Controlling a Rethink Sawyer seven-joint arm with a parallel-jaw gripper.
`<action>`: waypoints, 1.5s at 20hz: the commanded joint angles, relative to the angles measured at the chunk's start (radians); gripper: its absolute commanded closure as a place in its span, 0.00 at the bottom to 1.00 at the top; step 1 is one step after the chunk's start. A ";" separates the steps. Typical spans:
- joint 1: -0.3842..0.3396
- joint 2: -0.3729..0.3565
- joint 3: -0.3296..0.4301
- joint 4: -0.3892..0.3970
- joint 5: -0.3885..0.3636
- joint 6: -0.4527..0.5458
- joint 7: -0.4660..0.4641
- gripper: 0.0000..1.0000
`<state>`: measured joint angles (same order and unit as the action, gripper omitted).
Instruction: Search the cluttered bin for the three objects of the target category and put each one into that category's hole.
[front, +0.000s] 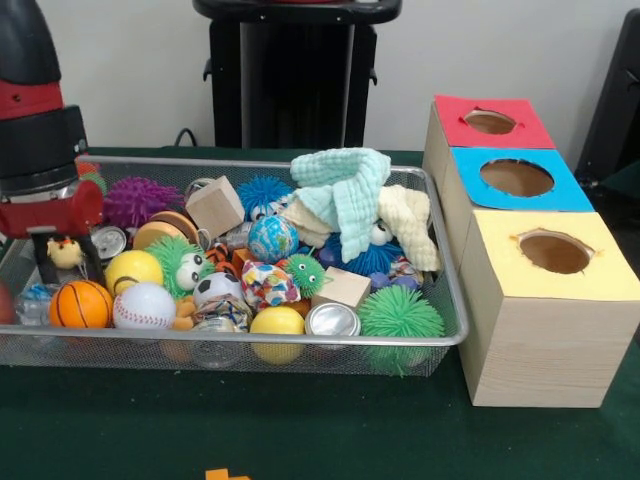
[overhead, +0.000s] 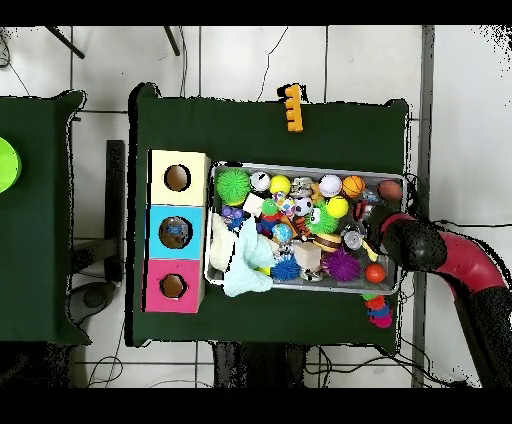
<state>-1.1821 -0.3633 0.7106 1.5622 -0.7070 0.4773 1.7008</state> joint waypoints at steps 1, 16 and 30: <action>0.026 -0.127 -0.029 0.148 -0.023 -0.087 0.051 0.00; 0.097 -0.222 -0.158 0.329 0.017 -0.278 0.196 0.00; 0.066 -0.112 -0.100 0.221 0.028 -0.150 -0.031 0.00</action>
<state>-1.0935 -0.5473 0.5997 1.8436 -0.6994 0.2170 1.7014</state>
